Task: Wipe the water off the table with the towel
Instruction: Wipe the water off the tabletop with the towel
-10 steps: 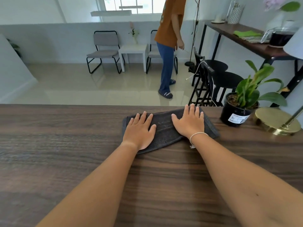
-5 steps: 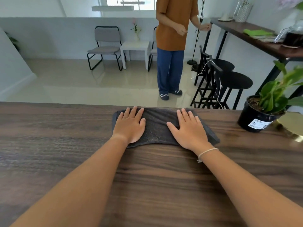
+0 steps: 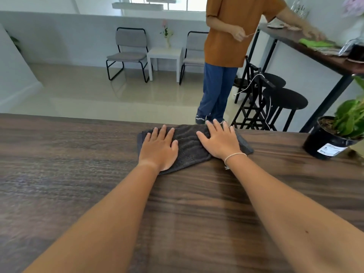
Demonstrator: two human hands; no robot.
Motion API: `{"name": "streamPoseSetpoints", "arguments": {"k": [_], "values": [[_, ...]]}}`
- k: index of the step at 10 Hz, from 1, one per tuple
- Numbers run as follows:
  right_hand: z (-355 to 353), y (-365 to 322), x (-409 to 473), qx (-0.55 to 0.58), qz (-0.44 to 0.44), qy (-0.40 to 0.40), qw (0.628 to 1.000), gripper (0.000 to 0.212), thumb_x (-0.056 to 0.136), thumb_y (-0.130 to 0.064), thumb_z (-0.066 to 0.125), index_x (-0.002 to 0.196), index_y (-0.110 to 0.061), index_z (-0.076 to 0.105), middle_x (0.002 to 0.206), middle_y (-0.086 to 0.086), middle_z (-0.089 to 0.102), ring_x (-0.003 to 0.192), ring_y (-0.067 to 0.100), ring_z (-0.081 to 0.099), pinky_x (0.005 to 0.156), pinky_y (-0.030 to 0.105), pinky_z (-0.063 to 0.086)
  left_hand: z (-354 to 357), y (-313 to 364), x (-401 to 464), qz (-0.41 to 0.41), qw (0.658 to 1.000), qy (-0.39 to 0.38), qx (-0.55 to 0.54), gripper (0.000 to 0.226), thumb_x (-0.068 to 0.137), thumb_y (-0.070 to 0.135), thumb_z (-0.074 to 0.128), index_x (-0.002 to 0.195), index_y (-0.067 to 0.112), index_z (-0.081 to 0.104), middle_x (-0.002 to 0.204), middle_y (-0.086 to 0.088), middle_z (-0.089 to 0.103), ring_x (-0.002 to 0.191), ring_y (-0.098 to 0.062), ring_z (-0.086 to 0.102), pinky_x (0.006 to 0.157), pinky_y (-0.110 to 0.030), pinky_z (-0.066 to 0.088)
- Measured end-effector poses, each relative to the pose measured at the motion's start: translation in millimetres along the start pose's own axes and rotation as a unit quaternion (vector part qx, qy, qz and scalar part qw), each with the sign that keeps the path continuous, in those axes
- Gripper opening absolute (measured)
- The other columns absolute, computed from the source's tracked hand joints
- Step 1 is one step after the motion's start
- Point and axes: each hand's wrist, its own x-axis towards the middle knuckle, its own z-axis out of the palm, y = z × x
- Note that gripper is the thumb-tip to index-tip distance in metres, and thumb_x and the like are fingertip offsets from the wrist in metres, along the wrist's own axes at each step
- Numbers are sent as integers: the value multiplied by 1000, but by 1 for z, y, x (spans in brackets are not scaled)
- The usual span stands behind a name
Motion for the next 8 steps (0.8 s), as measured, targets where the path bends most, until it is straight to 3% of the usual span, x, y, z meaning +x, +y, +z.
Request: {"name": "streamPoseSetpoints", "arguments": {"k": [2, 8], "values": [[1, -8, -53, 2, -27, -9, 1000, 69, 93, -63, 20, 153, -28, 13, 163, 0, 7, 149, 27, 3, 120, 43, 1, -4, -10, -37, 2, 1000, -11, 15, 56, 99, 41, 15, 152, 24, 6, 162, -1, 1, 150, -23, 0, 122, -38, 2], [3, -17, -248, 7, 39, -7, 999, 72, 91, -66, 19, 153, -30, 12, 163, -1, 4, 149, 28, 0, 121, 43, -1, 6, -5, -208, 61, 998, -8, 26, 58, 99, 44, 17, 152, 23, 9, 162, -3, 4, 150, -24, 2, 122, -38, 3]]}}
